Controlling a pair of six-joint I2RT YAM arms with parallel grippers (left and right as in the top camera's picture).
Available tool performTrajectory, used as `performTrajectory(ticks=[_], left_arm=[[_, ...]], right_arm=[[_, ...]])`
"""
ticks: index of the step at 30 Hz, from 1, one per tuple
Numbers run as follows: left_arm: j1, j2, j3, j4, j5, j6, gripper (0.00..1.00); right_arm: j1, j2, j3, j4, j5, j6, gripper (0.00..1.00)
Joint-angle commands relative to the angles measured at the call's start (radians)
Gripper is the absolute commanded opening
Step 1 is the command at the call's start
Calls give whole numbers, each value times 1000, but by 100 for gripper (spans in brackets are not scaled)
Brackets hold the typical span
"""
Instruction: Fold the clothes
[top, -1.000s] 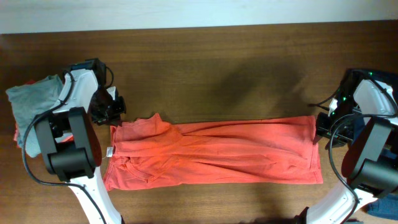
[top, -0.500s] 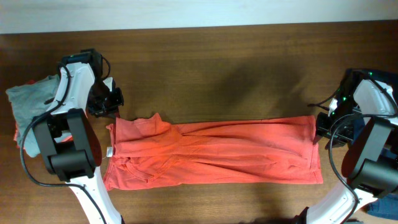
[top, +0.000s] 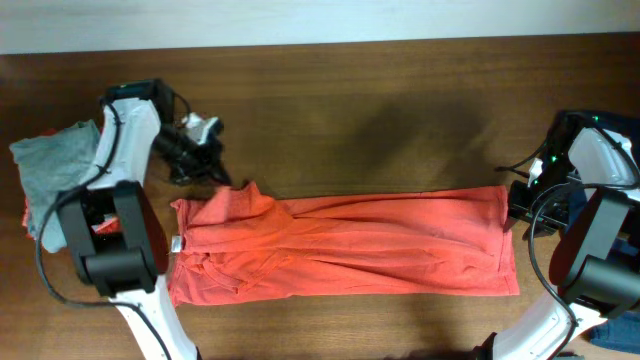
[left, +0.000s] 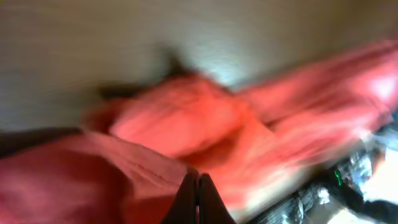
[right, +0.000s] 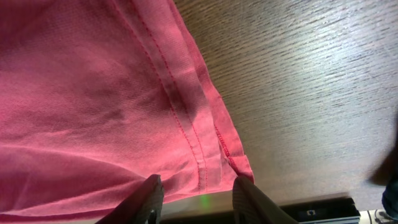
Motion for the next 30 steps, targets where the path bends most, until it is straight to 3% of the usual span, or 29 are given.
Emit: performTrajectory(ticks=[1,7,18,30], left_arm=[[-93,-146,21,-92,232,339,1],[-243,-201,21,-164,245,416,1],[-481,-200,20,-254,167,415,0],[-555,-200,20,-259,120,411,1]], right_arm=[[-6,-28,13,-3,-9,5,41],[-6,-28,13,-3,-9,5,42],[-6,-28,13,-8,-9,5,41],[-6,-28,13,-16,-9,5,41]])
